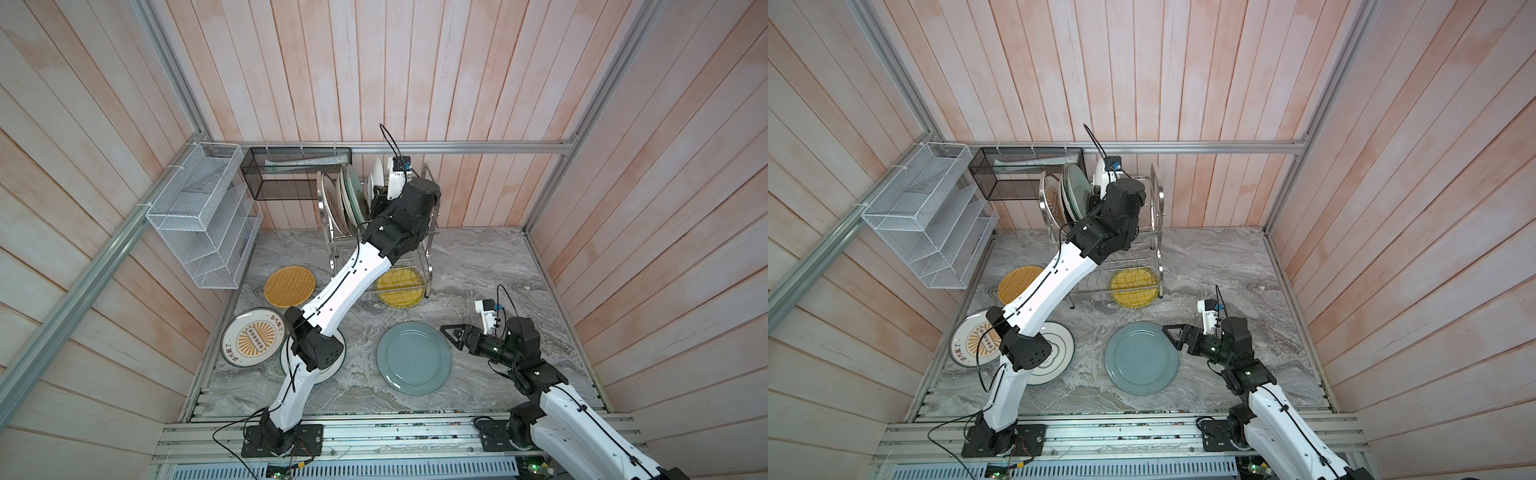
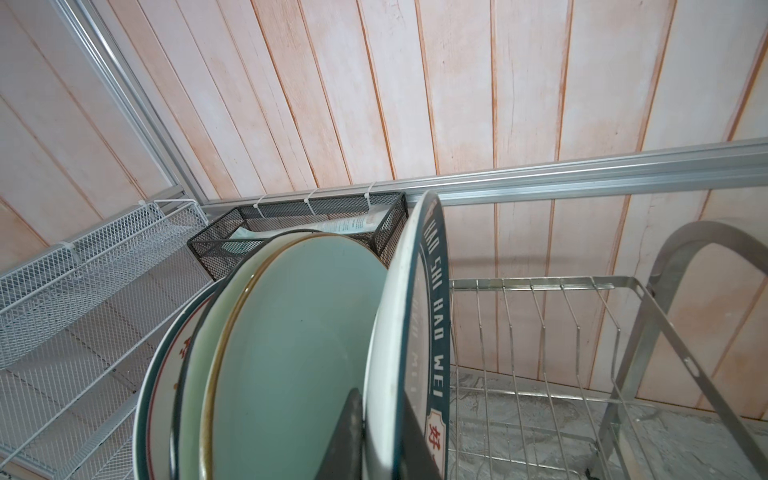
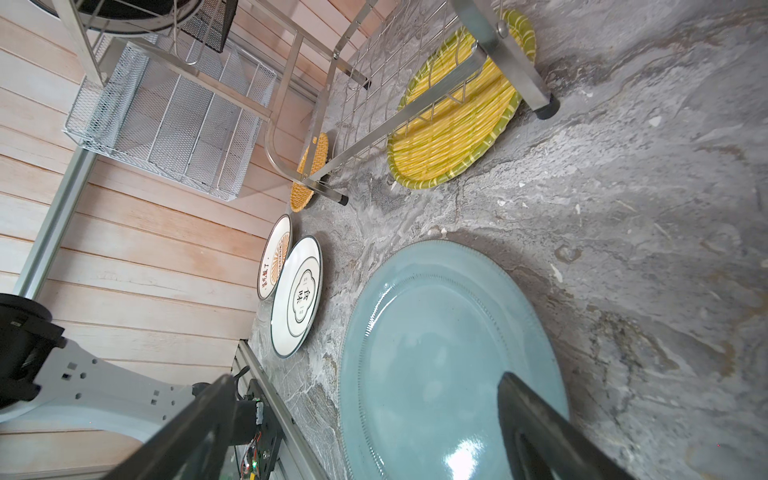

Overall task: Load the plates into the dish rack
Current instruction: 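Lower the green-rimmed plate into the rack slot beside the other plates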

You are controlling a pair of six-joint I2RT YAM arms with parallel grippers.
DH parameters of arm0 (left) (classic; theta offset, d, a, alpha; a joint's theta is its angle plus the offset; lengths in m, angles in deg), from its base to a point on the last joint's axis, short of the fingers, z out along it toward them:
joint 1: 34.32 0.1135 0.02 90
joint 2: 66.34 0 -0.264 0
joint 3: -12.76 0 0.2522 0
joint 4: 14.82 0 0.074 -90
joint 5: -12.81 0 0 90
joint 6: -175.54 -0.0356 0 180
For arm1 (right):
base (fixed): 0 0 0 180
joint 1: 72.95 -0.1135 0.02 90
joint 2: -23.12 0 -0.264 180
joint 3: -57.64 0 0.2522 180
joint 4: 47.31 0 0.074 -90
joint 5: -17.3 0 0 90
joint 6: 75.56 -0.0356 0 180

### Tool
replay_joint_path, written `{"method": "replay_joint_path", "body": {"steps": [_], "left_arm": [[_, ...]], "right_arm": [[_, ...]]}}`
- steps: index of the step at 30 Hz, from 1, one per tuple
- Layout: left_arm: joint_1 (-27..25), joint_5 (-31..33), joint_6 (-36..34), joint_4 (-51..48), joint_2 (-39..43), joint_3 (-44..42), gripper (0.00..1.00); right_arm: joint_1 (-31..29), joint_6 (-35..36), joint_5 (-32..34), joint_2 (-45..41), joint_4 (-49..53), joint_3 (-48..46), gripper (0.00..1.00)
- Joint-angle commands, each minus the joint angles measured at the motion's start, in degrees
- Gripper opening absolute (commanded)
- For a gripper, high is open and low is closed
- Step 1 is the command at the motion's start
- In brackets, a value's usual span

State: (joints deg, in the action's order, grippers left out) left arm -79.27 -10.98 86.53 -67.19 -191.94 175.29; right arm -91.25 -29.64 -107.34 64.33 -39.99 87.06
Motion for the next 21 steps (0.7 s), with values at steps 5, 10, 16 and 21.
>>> {"method": "replay_joint_path", "body": {"steps": [5, 10, 16, 21], "left_arm": [[-0.5, -3.6, 7.0, -2.5, 0.2, 1.1, 0.17], [-0.1, -5.1, 10.1, -4.6, 1.1, -0.2, 0.17], [0.0, -5.3, 12.5, -5.8, 2.6, -1.9, 0.25], [0.1, -5.6, 12.7, -4.9, 4.5, -3.5, 0.26]], "right_arm": [[-0.3, 0.5, 0.0, -0.8, -0.1, -0.4, 0.98], [-0.3, 0.5, -0.1, -0.8, 0.0, -0.3, 0.98], [-0.3, 0.6, 0.1, -0.7, 0.0, -0.5, 0.98], [-0.3, 0.6, 0.1, -0.6, 0.1, -0.6, 0.98]]}}
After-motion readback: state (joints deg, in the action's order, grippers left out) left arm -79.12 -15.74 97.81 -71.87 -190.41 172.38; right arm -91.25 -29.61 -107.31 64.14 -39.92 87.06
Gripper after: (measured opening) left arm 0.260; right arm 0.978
